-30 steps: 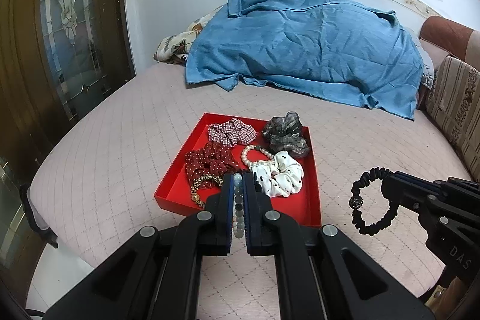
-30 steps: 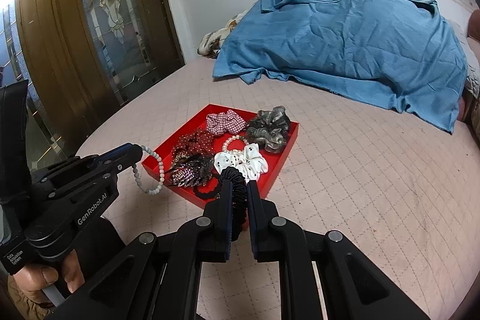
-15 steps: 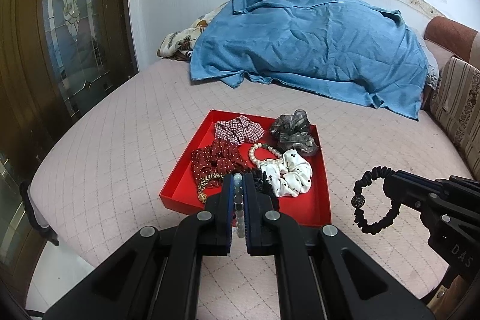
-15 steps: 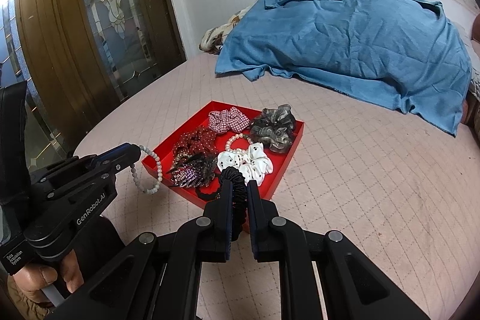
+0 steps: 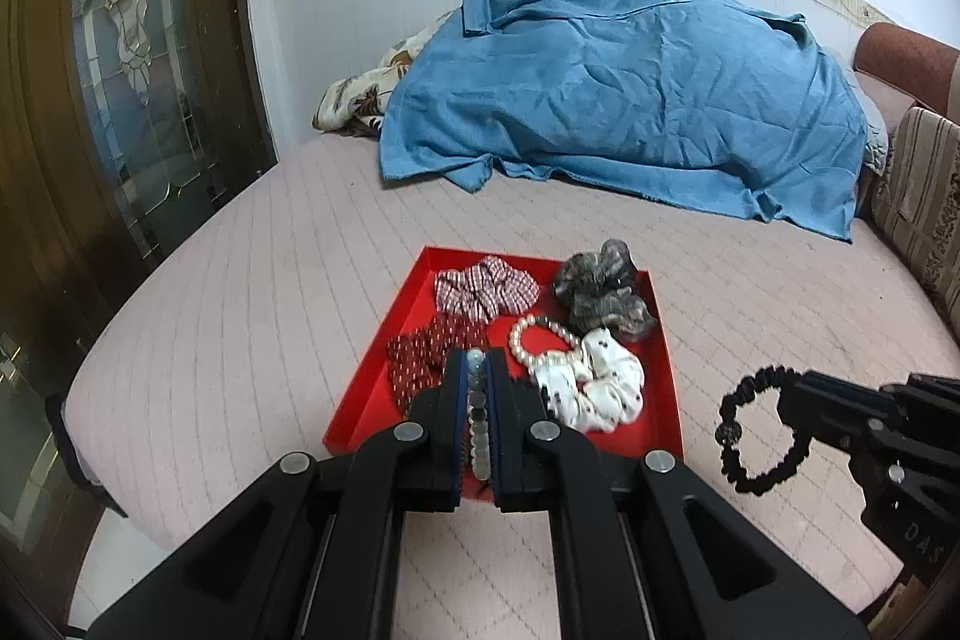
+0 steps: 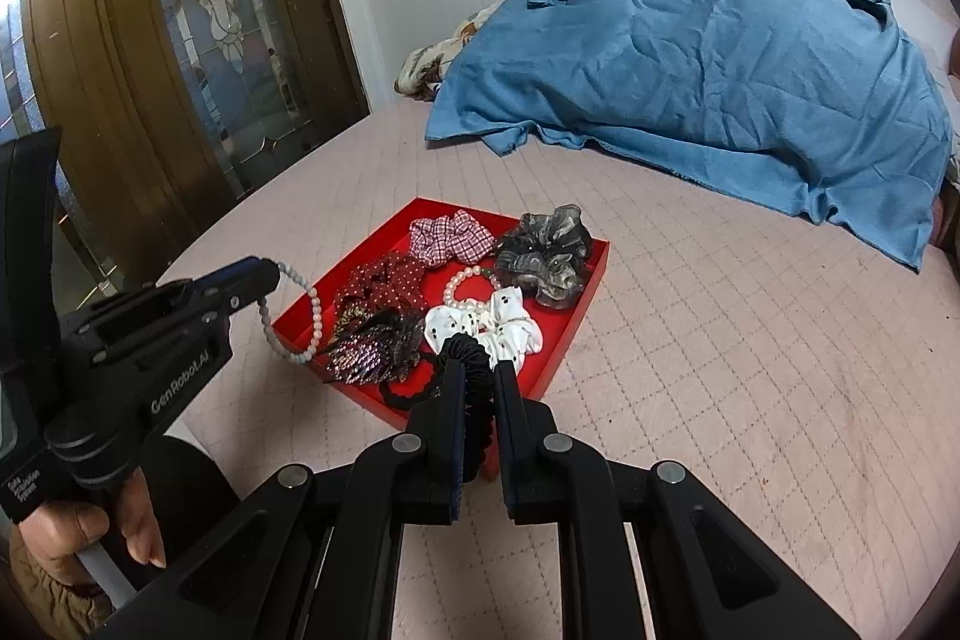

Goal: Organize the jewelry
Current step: 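Carry the pale bracelet in the left tool while the right carries the black bracelet to the tray, then open the left tool over the red tray while the right releases the black bracelet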

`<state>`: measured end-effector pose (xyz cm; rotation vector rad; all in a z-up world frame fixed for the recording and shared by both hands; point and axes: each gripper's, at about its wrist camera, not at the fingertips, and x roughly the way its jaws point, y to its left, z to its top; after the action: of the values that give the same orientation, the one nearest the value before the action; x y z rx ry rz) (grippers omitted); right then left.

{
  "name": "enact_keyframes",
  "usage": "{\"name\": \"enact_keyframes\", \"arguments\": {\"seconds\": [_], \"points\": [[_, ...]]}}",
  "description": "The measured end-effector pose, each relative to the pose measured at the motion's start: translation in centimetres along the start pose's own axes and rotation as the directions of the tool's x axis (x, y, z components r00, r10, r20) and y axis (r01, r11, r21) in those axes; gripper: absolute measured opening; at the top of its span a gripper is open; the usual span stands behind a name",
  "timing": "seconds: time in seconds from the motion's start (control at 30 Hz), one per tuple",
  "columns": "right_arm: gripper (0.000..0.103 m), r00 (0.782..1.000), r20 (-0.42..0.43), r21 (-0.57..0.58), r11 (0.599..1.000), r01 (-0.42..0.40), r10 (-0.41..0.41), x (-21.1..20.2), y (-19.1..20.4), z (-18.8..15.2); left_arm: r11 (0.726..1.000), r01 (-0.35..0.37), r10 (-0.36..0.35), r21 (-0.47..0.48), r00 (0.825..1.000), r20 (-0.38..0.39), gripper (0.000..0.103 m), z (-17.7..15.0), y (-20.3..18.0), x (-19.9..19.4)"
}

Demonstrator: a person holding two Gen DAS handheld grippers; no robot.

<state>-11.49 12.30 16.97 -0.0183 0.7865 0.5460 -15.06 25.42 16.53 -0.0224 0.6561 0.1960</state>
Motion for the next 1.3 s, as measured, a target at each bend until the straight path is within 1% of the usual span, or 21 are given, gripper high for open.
{"name": "enact_keyframes", "arguments": {"seconds": [0.1,0.2,0.27,0.33,0.43,0.53,0.63,0.67,0.77,0.8,0.87,0.93,1.03,1.1,1.23,1.3], "points": [[0.011,1.000,0.004,0.007,1.000,0.000,0.000,0.2,-0.4,0.5,0.999,0.035,-0.035,-0.004,0.999,0.003,0.006,1.3,0.3,0.9],[0.011,1.000,0.007,0.024,1.000,-0.009,0.009,0.5,-1.1,1.3,0.993,0.111,-0.111,-0.041,0.994,0.007,0.006,3.1,1.3,2.0],[0.011,1.000,0.009,0.036,0.999,-0.015,0.015,0.7,-1.4,1.8,0.980,0.178,-0.178,-0.086,0.984,0.012,0.006,4.5,2.4,2.9],[0.011,1.000,0.013,0.047,0.999,-0.020,0.020,0.9,-1.8,2.5,0.966,0.224,-0.225,-0.133,0.974,0.007,0.006,5.6,3.6,3.9],[0.011,1.000,0.019,0.053,0.998,-0.021,0.020,1.2,-2.1,3.4,0.945,0.270,-0.273,-0.184,0.962,0.007,0.006,6.9,4.8,5.4],[0.011,1.000,0.019,0.053,0.998,-0.020,0.019,1.7,-2.2,4.0,0.937,0.283,-0.288,-0.205,0.957,0.002,0.006,7.4,5.6,7.0],[0.011,1.000,0.010,0.053,0.998,-0.022,0.022,2.6,-2.1,4.7,0.930,0.297,-0.304,-0.217,0.953,-0.002,0.006,7.1,6.0,8.1],[0.011,1.000,0.002,0.054,0.998,-0.025,0.025,3.2,-2.0,4.9,0.925,0.305,-0.314,-0.225,0.949,-0.002,0.006,7.0,6.2,8.4],[0.011,0.999,-0.019,0.065,0.997,-0.043,0.045,4.6,-1.8,5.5,0.901,0.351,-0.366,-0.255,0.931,-0.013,0.005,6.7,6.9,9.5],[0.011,0.998,-0.024,0.068,0.996,-0.049,0.051,4.9,-1.8,5.6,0.897,0.358,-0.376,-0.259,0.926,-0.023,0.005,6.6,7.0,9.8],[0.011,0.997,-0.041,0.078,0.995,-0.066,0.069,6.1,-1.5,5.9,0.899,0.359,-0.382,-0.252,0.923,-0.046,0.005,6.2,7.1,10.3],[0.011,0.995,-0.059,0.084,0.993,-0.079,0.084,7.0,-1.2,5.8,0.904,0.354,-0.378,-0.240,0.924,-0.064,0.005,5.8,7.1,10.5],[0.011,0.991,-0.095,0.077,0.993,-0.091,0.098,8.4,-0.6,5.4,0.915,0.335,-0.356,-0.225,0.932,-0.061,0.005,5.6,7.6,10.7],[0.011,0.986,-0.124,0.073,0.992,-0.099,0.108,9.4,-0.2,4.9,0.913,0.331,-0.355,-0.239,0.933,-0.060,0.005,5.6,8.3,11.1],[0.011,0.979,-0.155,0.099,0.988,-0.116,0.130,10.0,-0.1,3.7,0.899,0.334,-0.359,-0.284,0.932,-0.040,0.005,6.1,9.8,12.2],[0.011,0.976,-0.175,0.102,0.988,-0.116,0.133,10.2,-0.1,3.1,0.892,0.329,-0.359,-0.309,0.932,-0.046,0.005,6.3,10.1,13.2]]}}
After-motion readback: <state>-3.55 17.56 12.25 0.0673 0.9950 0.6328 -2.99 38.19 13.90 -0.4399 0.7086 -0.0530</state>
